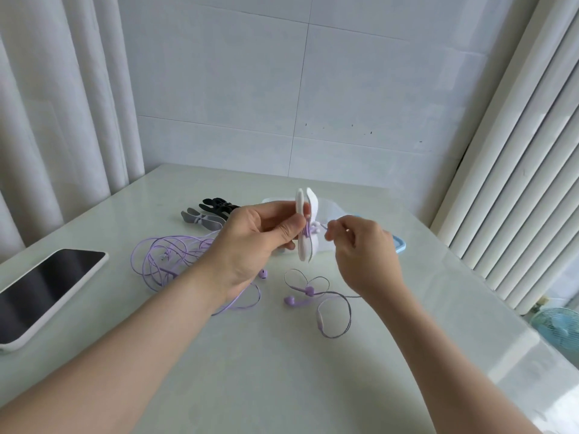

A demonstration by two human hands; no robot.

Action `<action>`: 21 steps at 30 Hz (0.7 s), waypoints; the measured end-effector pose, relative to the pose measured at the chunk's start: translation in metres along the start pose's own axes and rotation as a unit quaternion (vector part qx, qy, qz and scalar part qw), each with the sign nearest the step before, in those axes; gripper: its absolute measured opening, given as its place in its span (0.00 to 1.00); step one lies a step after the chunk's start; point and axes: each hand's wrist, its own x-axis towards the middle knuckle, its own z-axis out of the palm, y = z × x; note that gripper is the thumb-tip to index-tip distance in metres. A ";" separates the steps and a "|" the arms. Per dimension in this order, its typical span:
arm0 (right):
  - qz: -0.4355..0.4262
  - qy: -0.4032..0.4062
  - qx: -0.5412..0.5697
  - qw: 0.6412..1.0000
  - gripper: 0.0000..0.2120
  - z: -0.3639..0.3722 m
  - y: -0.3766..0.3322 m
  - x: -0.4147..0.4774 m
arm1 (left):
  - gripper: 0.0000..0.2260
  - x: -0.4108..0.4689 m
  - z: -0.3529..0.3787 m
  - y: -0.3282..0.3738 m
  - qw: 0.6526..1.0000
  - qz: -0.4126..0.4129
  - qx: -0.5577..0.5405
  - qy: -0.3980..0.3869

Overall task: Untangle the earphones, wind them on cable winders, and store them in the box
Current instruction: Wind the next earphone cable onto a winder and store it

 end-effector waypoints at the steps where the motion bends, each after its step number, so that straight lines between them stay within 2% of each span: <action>1: -0.014 -0.025 -0.019 0.999 0.15 0.003 -0.003 -0.003 | 0.16 0.001 0.000 0.000 0.999 -0.006 -0.033 0.019; 3: -0.051 -0.078 -0.046 0.995 0.14 0.008 -0.010 -0.009 | 0.15 0.003 0.000 0.001 0.994 -0.021 -0.081 0.069; 5: -0.087 -0.115 -0.042 0.989 0.13 0.011 -0.017 -0.016 | 0.11 0.005 -0.004 0.001 0.990 -0.023 -0.065 0.122; 7: -0.120 -0.121 -0.034 0.985 0.14 0.014 -0.022 -0.021 | 0.08 0.005 -0.006 0.001 0.985 -0.026 -0.045 0.162; 10: -0.183 -0.123 -0.021 0.975 0.13 0.015 -0.030 -0.026 | 0.09 0.005 -0.007 0.001 0.979 -0.040 -0.045 0.196; 12: -0.222 -0.118 0.004 0.968 0.11 0.014 -0.036 -0.028 | 0.08 0.004 -0.008 0.000 0.977 -0.044 -0.002 0.209; 14: -0.241 -0.093 0.032 0.965 0.10 0.012 -0.040 -0.030 | 0.06 0.003 -0.009 -0.001 0.974 -0.053 0.090 0.201; 16: -0.242 -0.078 0.048 0.966 0.10 0.011 -0.042 -0.031 | 0.08 0.001 -0.009 -0.006 0.976 -0.084 0.120 0.160; 18: -0.228 -0.068 0.065 0.969 0.10 0.011 -0.039 -0.031 | 0.09 0.000 -0.004 -0.009 0.984 -0.125 0.057 0.118; 21: -0.158 -0.060 0.121 0.978 0.11 0.008 -0.038 -0.025 | 0.08 0.001 0.000 -0.009 0.982 -0.154 -0.060 0.090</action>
